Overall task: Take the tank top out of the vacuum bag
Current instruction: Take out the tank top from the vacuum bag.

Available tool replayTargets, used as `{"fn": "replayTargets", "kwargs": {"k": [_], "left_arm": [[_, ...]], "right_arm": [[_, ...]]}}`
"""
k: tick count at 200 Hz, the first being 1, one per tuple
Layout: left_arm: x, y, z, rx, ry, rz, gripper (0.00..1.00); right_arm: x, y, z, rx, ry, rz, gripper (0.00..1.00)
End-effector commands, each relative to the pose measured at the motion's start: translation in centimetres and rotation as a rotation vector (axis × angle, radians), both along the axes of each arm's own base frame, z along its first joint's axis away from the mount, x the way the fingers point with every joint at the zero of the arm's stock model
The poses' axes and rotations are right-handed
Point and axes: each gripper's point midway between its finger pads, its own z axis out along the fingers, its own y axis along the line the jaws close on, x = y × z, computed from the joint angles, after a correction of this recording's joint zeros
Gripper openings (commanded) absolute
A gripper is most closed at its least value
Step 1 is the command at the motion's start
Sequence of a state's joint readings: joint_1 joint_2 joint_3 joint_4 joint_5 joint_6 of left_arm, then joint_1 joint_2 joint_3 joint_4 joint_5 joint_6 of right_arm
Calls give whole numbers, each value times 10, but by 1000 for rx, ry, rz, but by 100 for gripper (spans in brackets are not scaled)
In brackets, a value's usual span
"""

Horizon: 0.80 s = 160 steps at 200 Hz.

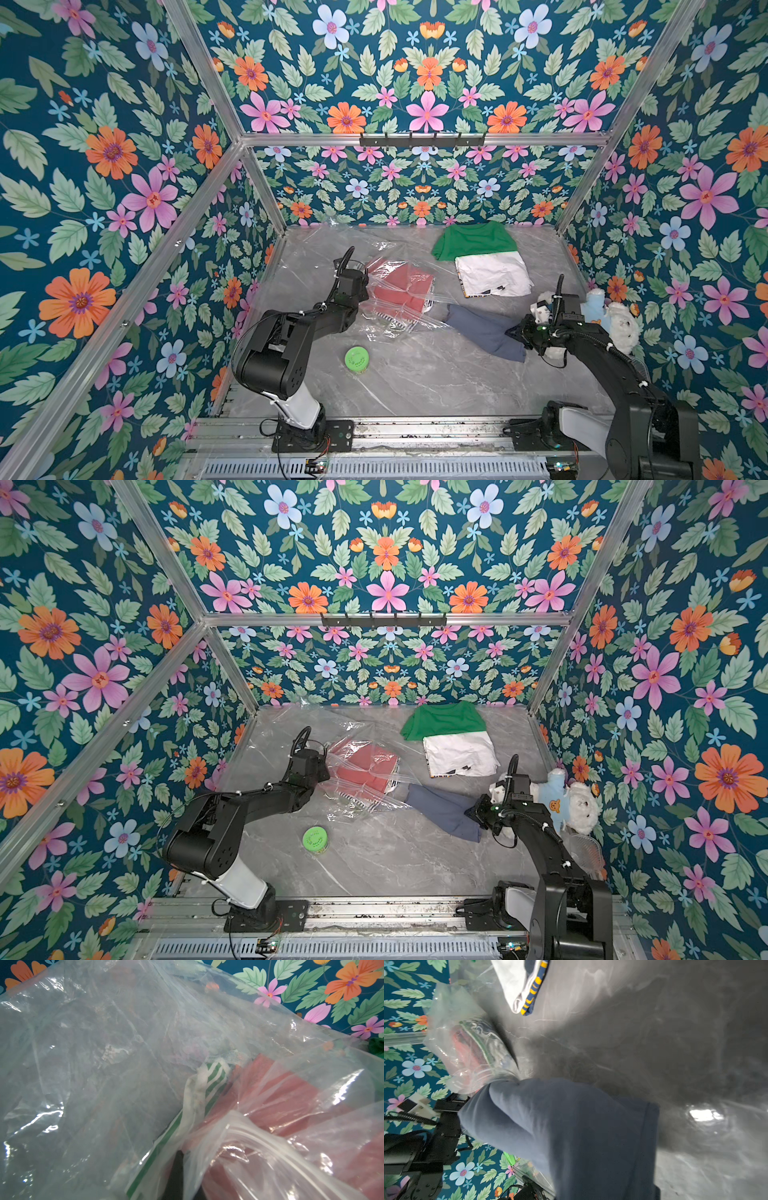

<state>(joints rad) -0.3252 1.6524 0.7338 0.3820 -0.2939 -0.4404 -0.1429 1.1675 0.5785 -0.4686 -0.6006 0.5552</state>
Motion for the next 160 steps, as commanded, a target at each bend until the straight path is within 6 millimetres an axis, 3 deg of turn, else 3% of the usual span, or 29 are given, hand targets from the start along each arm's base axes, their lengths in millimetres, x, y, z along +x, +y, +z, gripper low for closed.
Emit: {"fn": "replayTargets", "kwargs": {"k": [1,40,78,92,102,111,123,136,160], "left_arm": [[-2,22,0,71,8,79,0],[-5,35,1,76,8,109,0],[-3,34,0,65,10,102,0],[-1,33,-1,59,11,96,0],[-1,31,-2,52,11,91,0],[0,30,-2,45,10,86,0],[0,29,-3,38,10,83,0],[0,28,-3,36,11,81,0],[-1,29,-2,36,8,82,0]], "right_arm": [[6,-21,-11,-99,9,-23,0],[9,-50,-8,-198,15,-68,0],[13,-52,-6,-196,-6,-79,0],[17,-48,-4,-176,-23,-66,16],[20,-45,-2,-159,-41,-59,36],[21,-45,1,-162,-55,-59,60],[21,-49,9,-186,-79,-69,76],[19,-53,19,-219,-94,-85,83],[11,-65,41,-296,-127,-140,84]]}}
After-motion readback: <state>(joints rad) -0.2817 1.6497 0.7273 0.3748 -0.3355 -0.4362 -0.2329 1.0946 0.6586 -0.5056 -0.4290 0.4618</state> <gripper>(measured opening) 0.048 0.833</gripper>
